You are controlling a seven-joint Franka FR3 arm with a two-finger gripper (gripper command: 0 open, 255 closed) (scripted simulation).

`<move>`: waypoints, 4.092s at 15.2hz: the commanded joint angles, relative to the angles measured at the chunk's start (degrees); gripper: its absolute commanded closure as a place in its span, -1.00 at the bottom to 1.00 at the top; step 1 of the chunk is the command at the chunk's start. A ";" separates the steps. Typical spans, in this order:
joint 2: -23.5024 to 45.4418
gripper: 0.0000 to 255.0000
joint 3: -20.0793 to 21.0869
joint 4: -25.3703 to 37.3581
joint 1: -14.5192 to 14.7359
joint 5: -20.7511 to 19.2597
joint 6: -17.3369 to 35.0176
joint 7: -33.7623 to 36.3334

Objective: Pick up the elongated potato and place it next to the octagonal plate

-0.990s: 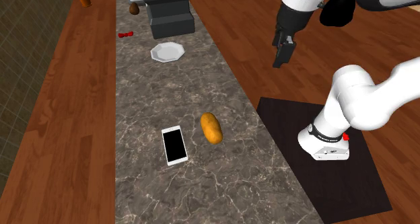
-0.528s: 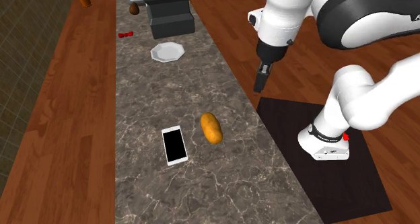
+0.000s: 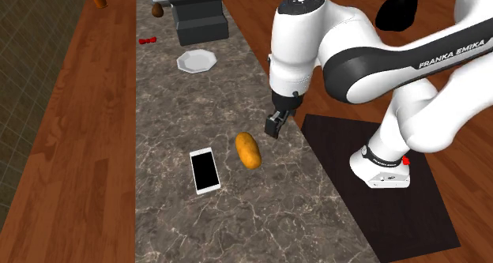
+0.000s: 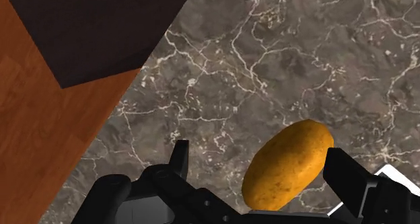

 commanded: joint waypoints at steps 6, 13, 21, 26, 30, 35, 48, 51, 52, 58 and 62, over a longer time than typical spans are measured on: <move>15.47 -1.00 5.56 4.27 -3.17 -0.25 9.74 17.40; 24.22 -1.00 6.93 5.95 -3.87 -2.51 15.92 25.64; 26.22 -1.00 7.08 4.11 -3.82 -3.48 19.58 26.39; 26.22 1.00 7.08 4.11 -3.82 -3.48 19.57 26.39; 26.23 1.00 7.09 4.13 -3.82 -3.49 19.57 26.41; 26.22 1.00 7.08 4.11 -3.83 -3.48 19.58 26.39; 20.24 1.00 6.47 8.93 -3.87 -0.81 9.29 24.38; 19.20 1.00 6.27 10.34 -3.88 -0.45 6.93 24.09; 18.88 1.00 6.20 10.83 -3.89 -0.35 6.14 24.01; 17.28 1.00 5.80 14.03 -3.94 0.10 1.45 23.61; 16.57 1.00 5.58 16.02 -3.99 0.27 -1.20 23.47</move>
